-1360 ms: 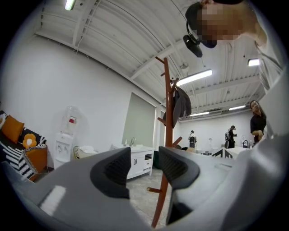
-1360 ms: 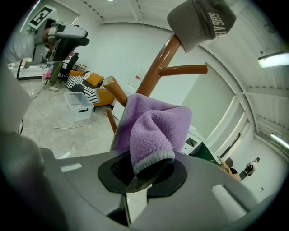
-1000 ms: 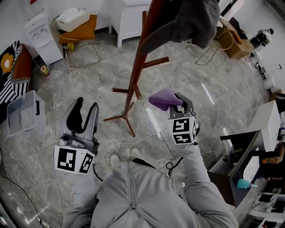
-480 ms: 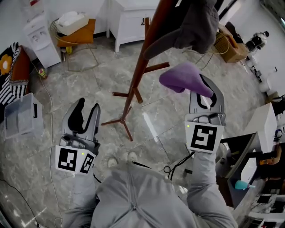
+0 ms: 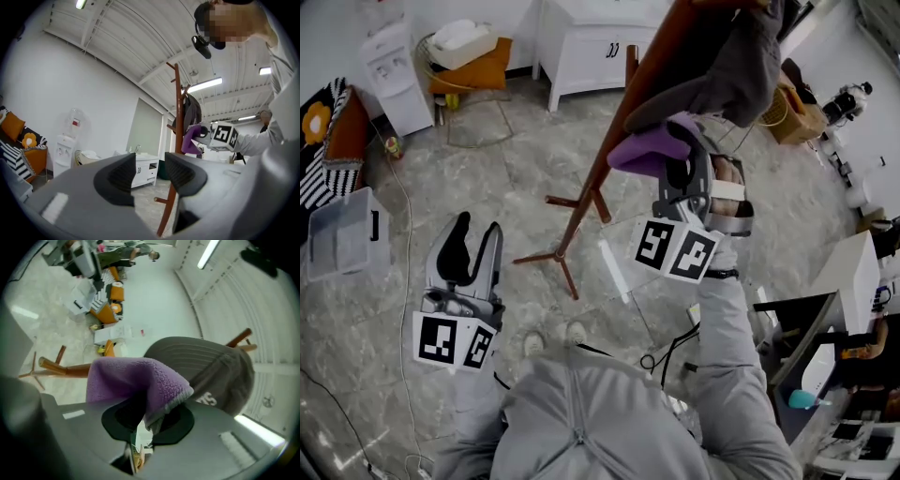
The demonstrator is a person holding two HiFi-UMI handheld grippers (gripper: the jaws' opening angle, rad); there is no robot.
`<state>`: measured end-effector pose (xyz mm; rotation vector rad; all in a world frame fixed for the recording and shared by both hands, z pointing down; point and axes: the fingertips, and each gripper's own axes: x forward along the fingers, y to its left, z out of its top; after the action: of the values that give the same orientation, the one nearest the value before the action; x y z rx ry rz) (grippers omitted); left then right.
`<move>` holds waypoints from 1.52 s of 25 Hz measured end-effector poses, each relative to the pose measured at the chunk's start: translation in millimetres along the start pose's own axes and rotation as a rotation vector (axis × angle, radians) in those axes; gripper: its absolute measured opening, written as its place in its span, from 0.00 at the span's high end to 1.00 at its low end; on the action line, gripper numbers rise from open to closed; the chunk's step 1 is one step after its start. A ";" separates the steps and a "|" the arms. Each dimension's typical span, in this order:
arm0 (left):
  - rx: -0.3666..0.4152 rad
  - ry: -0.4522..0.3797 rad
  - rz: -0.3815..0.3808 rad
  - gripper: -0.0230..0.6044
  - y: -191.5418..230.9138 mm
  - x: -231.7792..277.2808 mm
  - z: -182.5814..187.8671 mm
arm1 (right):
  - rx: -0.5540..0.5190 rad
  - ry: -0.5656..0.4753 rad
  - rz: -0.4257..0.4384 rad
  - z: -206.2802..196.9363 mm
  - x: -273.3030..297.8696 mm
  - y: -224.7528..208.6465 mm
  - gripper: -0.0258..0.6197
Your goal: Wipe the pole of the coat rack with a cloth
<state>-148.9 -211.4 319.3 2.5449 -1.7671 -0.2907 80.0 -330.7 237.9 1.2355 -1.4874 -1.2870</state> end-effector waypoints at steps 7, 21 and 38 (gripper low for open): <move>-0.004 -0.001 -0.008 0.64 -3.3 2.0 -5.3 | -0.224 0.044 0.135 1.9 10.3 48.7 0.90; -0.003 0.000 -0.023 0.64 -11.0 9.8 -6.4 | -0.288 0.128 0.097 -55.0 2.8 15.9 0.90; 0.007 0.010 -0.085 0.64 -33.5 26.5 -7.6 | -0.190 0.338 0.006 -152.2 -33.0 -30.4 0.90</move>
<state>-107.6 -224.8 318.7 2.6257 -1.6629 -0.2736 238.6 -330.3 234.3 1.2489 -1.1026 -1.1211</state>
